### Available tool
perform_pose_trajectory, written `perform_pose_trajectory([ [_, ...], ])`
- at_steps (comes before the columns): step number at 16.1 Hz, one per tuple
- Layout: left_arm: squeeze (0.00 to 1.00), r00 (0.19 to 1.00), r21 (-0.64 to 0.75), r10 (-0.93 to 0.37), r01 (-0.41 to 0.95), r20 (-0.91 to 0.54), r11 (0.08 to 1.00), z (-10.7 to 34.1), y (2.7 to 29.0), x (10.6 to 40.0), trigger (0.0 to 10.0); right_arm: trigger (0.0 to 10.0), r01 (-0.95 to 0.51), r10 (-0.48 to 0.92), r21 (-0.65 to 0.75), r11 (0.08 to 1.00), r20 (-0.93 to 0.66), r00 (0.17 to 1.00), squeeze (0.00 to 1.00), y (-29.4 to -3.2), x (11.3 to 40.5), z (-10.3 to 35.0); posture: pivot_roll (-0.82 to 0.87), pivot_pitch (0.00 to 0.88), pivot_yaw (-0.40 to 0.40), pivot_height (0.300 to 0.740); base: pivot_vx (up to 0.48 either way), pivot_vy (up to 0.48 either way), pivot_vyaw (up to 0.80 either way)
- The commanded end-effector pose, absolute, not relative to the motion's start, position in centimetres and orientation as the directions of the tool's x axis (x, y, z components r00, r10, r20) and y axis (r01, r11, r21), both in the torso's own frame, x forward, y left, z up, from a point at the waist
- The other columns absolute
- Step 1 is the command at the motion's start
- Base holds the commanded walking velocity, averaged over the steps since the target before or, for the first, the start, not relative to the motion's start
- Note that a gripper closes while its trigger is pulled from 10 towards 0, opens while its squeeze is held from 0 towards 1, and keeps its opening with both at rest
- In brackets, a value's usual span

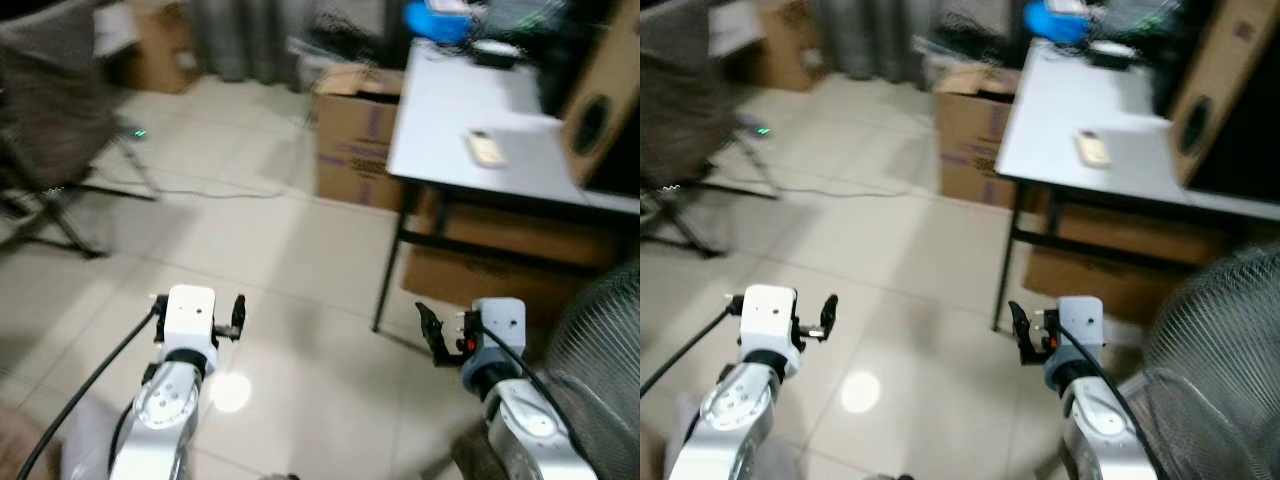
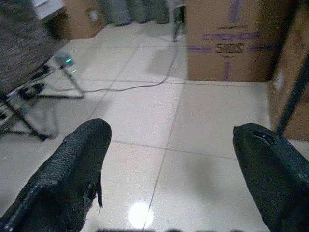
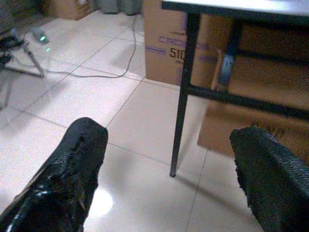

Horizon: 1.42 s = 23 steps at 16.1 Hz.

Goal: Move the pillow to the sofa from floor

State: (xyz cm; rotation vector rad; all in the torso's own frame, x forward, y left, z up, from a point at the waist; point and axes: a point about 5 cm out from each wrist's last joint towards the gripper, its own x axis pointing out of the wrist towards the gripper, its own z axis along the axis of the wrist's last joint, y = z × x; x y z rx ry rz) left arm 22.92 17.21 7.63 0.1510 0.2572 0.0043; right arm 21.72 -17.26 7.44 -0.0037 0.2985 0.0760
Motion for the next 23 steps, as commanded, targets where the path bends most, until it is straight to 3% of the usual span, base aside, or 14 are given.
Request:
perform_pose_trajectory([
  [1,1.00,0.979,0.155,0.057,-0.027,-0.194,0.988,8.5,17.7,23.3,10.0,10.0,-0.090,0.091,0.019,0.996,-0.271,0.958,1.00,-17.1,22.1,7.7,-0.12,0.000,0.007,0.740,0.000,0.000,0.80],
  [5,1.00,0.993,0.261,0.112,-0.116,0.032,0.958,11.0,19.5,26.7,10.0,10.0,-0.092,0.099,0.041,0.995,-0.257,0.961,1.00,-17.3,23.0,7.9,-0.11,0.000,-0.008,0.740,0.000,0.000,0.80],
  [11,1.00,0.967,0.159,0.211,-0.232,0.140,0.960,15.6,23.6,33.5,10.0,10.0,-0.106,0.111,0.036,0.994,-0.265,0.958,1.00,-17.1,23.6,7.6,-0.07,0.000,-0.035,0.740,0.000,0.000,0.80],
  [15,1.00,0.974,0.187,0.140,-0.174,0.180,0.967,19.6,24.4,37.1,10.0,10.0,-0.112,0.117,0.035,0.993,-0.262,0.958,1.00,-17.2,24.2,7.6,-0.07,0.000,-0.036,0.740,0.000,0.000,0.80],
  [17,1.00,0.985,0.205,0.091,-0.120,0.144,0.972,19.4,24.6,37.0,10.0,10.0,-0.113,0.119,0.041,0.993,-0.257,0.959,1.00,-17.1,24.1,7.8,-0.07,0.000,-0.023,0.740,0.000,0.000,0.80],
  [18,1.00,0.997,0.236,-0.018,0.001,0.071,0.972,17.7,24.2,35.6,10.0,10.0,-0.100,0.110,0.053,0.994,-0.255,0.961,1.00,-17.1,23.7,7.7,-0.08,0.000,-0.001,0.740,0.000,0.000,0.80],
  [20,0.96,0.998,0.264,-0.048,0.034,0.044,0.964,15.7,23.9,32.9,10.0,10.0,-0.076,0.091,0.066,0.995,-0.262,0.961,1.00,-17.1,23.1,7.5,-0.09,0.000,0.013,0.740,0.000,0.000,0.80],
  [22,0.85,0.996,0.204,-0.079,0.087,-0.048,0.975,11.7,22.7,27.7,10.0,10.0,-0.041,0.061,0.079,0.996,-0.271,0.961,1.00,-16.9,22.5,7.2,-0.10,0.000,0.033,0.740,0.000,0.000,0.80],
  [23,0.80,0.997,0.206,-0.061,0.069,-0.049,0.976,11.2,22.6,26.8,10.0,10.0,-0.041,0.061,0.080,0.996,-0.270,0.961,1.00,-16.8,22.5,7.2,-0.10,0.000,0.036,0.740,0.000,0.000,0.80],
])
